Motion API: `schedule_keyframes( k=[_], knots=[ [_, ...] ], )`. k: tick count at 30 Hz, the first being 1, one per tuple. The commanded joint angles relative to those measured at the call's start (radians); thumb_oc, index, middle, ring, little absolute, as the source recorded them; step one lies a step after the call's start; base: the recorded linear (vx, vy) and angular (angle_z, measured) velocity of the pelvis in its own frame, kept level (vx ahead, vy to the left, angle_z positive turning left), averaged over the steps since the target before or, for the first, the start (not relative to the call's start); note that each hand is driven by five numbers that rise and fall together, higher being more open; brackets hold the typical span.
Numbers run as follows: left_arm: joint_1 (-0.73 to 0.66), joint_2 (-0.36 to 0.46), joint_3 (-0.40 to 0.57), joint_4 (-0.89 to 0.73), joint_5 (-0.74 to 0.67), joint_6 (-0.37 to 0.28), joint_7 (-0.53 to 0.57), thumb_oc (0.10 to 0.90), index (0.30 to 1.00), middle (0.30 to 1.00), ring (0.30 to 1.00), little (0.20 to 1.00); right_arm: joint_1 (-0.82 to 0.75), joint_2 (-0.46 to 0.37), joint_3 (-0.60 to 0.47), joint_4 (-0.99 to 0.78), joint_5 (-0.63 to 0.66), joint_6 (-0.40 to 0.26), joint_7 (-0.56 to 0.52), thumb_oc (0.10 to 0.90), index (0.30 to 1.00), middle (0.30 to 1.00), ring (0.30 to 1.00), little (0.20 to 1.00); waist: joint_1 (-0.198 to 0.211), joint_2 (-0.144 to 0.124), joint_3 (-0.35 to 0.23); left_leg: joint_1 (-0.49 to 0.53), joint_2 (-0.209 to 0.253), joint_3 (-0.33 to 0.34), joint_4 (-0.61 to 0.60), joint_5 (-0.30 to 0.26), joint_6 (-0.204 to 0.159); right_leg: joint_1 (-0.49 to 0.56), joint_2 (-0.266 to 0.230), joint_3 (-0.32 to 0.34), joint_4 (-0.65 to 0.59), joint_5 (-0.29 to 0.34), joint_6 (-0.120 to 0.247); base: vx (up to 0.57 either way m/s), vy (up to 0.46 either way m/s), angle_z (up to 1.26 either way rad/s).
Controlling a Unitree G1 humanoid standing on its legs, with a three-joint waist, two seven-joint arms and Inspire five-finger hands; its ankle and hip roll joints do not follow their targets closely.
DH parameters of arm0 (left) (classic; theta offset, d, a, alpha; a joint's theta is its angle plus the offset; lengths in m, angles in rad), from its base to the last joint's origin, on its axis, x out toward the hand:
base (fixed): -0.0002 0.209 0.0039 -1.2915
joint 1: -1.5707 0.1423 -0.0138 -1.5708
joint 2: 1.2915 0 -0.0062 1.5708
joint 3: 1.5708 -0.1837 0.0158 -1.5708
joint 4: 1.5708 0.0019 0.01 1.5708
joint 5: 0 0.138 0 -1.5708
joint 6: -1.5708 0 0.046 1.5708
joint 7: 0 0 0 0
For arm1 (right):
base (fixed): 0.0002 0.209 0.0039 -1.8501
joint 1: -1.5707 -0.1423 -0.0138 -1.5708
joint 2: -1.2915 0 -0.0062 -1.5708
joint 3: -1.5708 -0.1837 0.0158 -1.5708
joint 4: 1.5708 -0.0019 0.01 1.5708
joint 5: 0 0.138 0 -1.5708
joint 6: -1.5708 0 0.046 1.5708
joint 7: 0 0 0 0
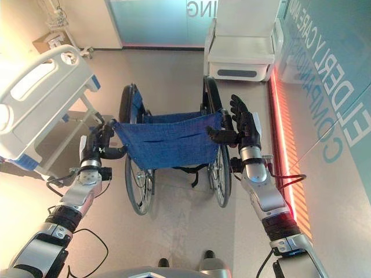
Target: Push the wheelchair next to the bed
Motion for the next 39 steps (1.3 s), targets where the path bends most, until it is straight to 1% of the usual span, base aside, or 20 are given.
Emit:
schedule_keyframes(
  k=[1, 3, 6, 7, 8, 11, 12, 16, 19, 24, 27, 33, 36, 39],
  knots=[
    [-0.128, 0.090, 0.005, 0.141, 0.022, -0.015, 0.001, 0.800, 0.900, 0.900, 0.900, 0.900, -0.076, -0.038, -0.051, -0.083, -0.058, -0.059, 0.008, 0.800, 0.900, 0.900, 0.900, 0.900, 0.000, -0.061, -0.025, -0.006, -0.082, 0.001, 0.009, -0.051, 0.028, 0.014, 0.030, 0.030, 0.030, -0.035, -0.020, 0.00, 0.000, 0.00],
    [-0.138, 0.099, -0.002, 0.144, 0.042, -0.026, -0.006, 0.800, 0.900, 0.900, 0.900, 0.900, -0.081, -0.044, -0.042, -0.056, -0.039, -0.023, 0.025, 0.800, 0.900, 0.900, 0.900, 0.900, 0.000, -0.062, -0.028, -0.005, -0.082, 0.001, 0.008, -0.050, 0.027, 0.015, 0.031, 0.032, 0.028, -0.035, -0.020, 0.00, 0.000, 0.00],
    [-0.159, 0.112, -0.021, 0.153, 0.065, -0.049, -0.019, 0.800, 0.900, 0.900, 0.900, 0.900, -0.092, -0.045, -0.016, 0.005, -0.026, 0.012, 0.028, 0.800, 0.900, 0.900, 0.900, 0.900, 0.003, -0.065, -0.030, -0.006, -0.082, 0.002, 0.008, -0.049, 0.027, 0.016, 0.030, 0.029, 0.027, -0.033, -0.020, 0.00, 0.000, 0.00],
    [-0.161, 0.112, -0.023, 0.153, 0.066, -0.050, -0.020, 0.800, 0.900, 0.900, 0.900, 0.900, -0.093, -0.044, -0.015, 0.010, -0.025, 0.014, 0.028, 0.800, 0.900, 0.900, 0.900, 0.900, 0.003, -0.065, -0.030, -0.006, -0.082, 0.002, 0.008, -0.049, 0.027, 0.017, 0.030, 0.028, 0.026, -0.033, -0.020, 0.00, 0.000, 0.00],
    [-0.173, 0.115, -0.037, 0.151, 0.077, -0.055, -0.025, 0.800, 0.900, 0.900, 0.900, 0.900, -0.106, -0.044, -0.002, 0.052, -0.025, 0.035, 0.026, 0.800, 0.900, 0.900, 0.900, 0.900, 0.008, -0.068, -0.030, -0.006, -0.082, 0.000, 0.008, -0.049, 0.027, 0.017, 0.029, 0.024, 0.026, -0.033, -0.020, 0.00, 0.000, 0.00],
    [-0.195, 0.115, -0.061, 0.149, 0.090, -0.055, -0.030, 0.800, 0.900, 0.900, 0.900, 0.900, -0.142, -0.048, 0.024, 0.121, -0.034, 0.071, 0.015, 0.800, 0.900, 0.900, 0.900, 0.900, 0.017, -0.071, -0.029, -0.007, -0.083, -0.006, 0.007, -0.048, 0.028, 0.018, 0.028, 0.018, 0.026, -0.032, -0.021, 0.00, 0.000, 0.00],
    [-0.200, 0.116, -0.066, 0.149, 0.090, -0.054, -0.031, 0.800, 0.900, 0.900, 0.900, 0.900, -0.149, -0.050, 0.029, 0.132, -0.033, 0.074, 0.013, 0.800, 0.900, 0.900, 0.900, 0.900, 0.018, -0.071, -0.029, -0.007, -0.083, -0.007, 0.007, -0.048, 0.028, 0.019, 0.028, 0.017, 0.026, -0.032, -0.021, 0.00, 0.000, 0.00],
    [-0.244, 0.109, -0.111, 0.156, 0.085, -0.047, -0.031, 0.800, 0.900, 0.900, 0.900, 0.900, -0.243, -0.061, 0.077, 0.235, -0.009, 0.120, -0.013, 0.800, 0.900, 0.900, 0.900, 0.900, 0.036, -0.077, -0.025, -0.008, -0.085, -0.018, 0.008, -0.048, 0.026, 0.023, 0.026, 0.009, 0.025, -0.031, -0.023, 0.00, -0.002, 0.01],
    [-0.261, 0.102, -0.127, 0.162, 0.088, -0.043, -0.035, 0.800, 0.900, 0.900, 0.900, 0.900, -0.292, -0.056, 0.097, 0.275, 0.010, 0.135, -0.030, 0.800, 0.900, 0.900, 0.900, 0.900, 0.044, -0.079, -0.023, -0.009, -0.087, -0.025, 0.009, -0.049, 0.026, 0.023, 0.026, 0.006, 0.026, -0.030, -0.024, 0.00, -0.004, 0.01],
    [-0.292, 0.082, -0.164, 0.190, 0.080, -0.050, -0.046, 0.800, 0.900, 0.900, 0.900, 0.900, -0.426, -0.032, 0.156, 0.369, 0.051, 0.171, -0.069, 0.800, 0.900, 0.900, 0.900, 0.900, 0.066, -0.082, -0.023, -0.011, -0.091, -0.041, 0.010, -0.049, 0.025, 0.028, 0.025, 0.000, 0.024, -0.030, -0.027, 0.00, 0.000, 0.00],
    [-0.300, 0.074, -0.173, 0.194, 0.084, -0.047, -0.054, 0.800, 0.900, 0.900, 0.900, 0.900, -0.464, -0.026, 0.169, 0.395, 0.056, 0.176, -0.081, 0.800, 0.900, 0.900, 0.900, 0.900, 0.074, -0.083, -0.025, -0.010, -0.092, -0.048, 0.009, -0.049, 0.024, 0.030, 0.025, -0.003, 0.025, -0.031, -0.029, 0.01, 0.004, 0.02],
    [-0.306, 0.062, -0.190, 0.191, 0.092, -0.035, -0.053, 0.800, 0.900, 0.900, 0.900, 0.900, -0.544, -0.032, 0.175, 0.411, 0.083, 0.203, -0.110, 0.800, 0.900, 0.900, 0.900, 0.900, 0.089, -0.088, -0.026, -0.013, -0.093, -0.059, 0.009, -0.048, 0.025, 0.030, 0.026, -0.008, 0.029, -0.035, -0.032, 0.01, 0.001, 0.05],
    [-0.306, 0.061, -0.188, 0.196, 0.096, -0.034, -0.056, 0.800, 0.900, 0.900, 0.900, 0.900, -0.574, -0.045, 0.176, 0.402, 0.087, 0.229, -0.113, 0.800, 0.900, 0.900, 0.900, 0.900, 0.092, -0.091, -0.025, -0.015, -0.093, -0.061, 0.009, -0.047, 0.025, 0.029, 0.026, -0.009, 0.030, -0.036, -0.033, 0.00, 0.000, 0.00],
    [-0.308, 0.059, -0.185, 0.204, 0.104, -0.034, -0.056, 0.800, 0.900, 0.900, 0.900, 0.900, -0.587, -0.052, 0.180, 0.402, 0.094, 0.237, -0.110, 0.800, 0.900, 0.900, 0.900, 0.900, 0.092, -0.095, -0.028, -0.015, -0.093, -0.061, 0.009, -0.047, 0.025, 0.028, 0.027, -0.008, 0.030, -0.037, -0.034, 0.00, 0.000, 0.00]
  ],
)
